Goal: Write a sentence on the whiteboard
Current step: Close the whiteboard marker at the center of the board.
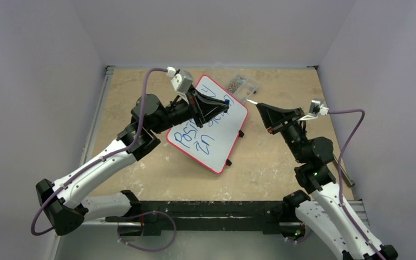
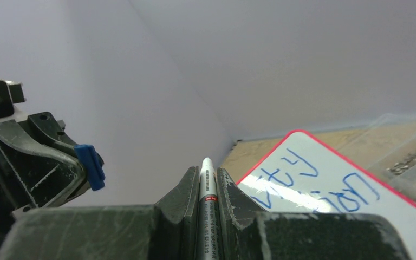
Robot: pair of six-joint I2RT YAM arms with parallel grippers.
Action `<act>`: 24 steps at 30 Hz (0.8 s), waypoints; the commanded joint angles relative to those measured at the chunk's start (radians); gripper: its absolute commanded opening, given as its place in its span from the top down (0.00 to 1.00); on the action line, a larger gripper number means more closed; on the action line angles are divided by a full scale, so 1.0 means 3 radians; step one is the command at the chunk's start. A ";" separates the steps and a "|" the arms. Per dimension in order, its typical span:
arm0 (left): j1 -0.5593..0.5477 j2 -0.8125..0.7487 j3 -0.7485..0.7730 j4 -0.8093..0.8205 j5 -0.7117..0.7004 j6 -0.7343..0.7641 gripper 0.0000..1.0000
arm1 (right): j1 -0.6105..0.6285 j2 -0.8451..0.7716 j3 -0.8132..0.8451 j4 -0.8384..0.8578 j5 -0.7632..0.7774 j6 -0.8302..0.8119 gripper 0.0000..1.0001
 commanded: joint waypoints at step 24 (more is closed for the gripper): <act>0.0336 0.0530 -0.1001 0.4214 -0.0254 -0.1127 1.00 | 0.0029 0.0921 -0.0785 0.2740 -0.0042 0.3069 1.00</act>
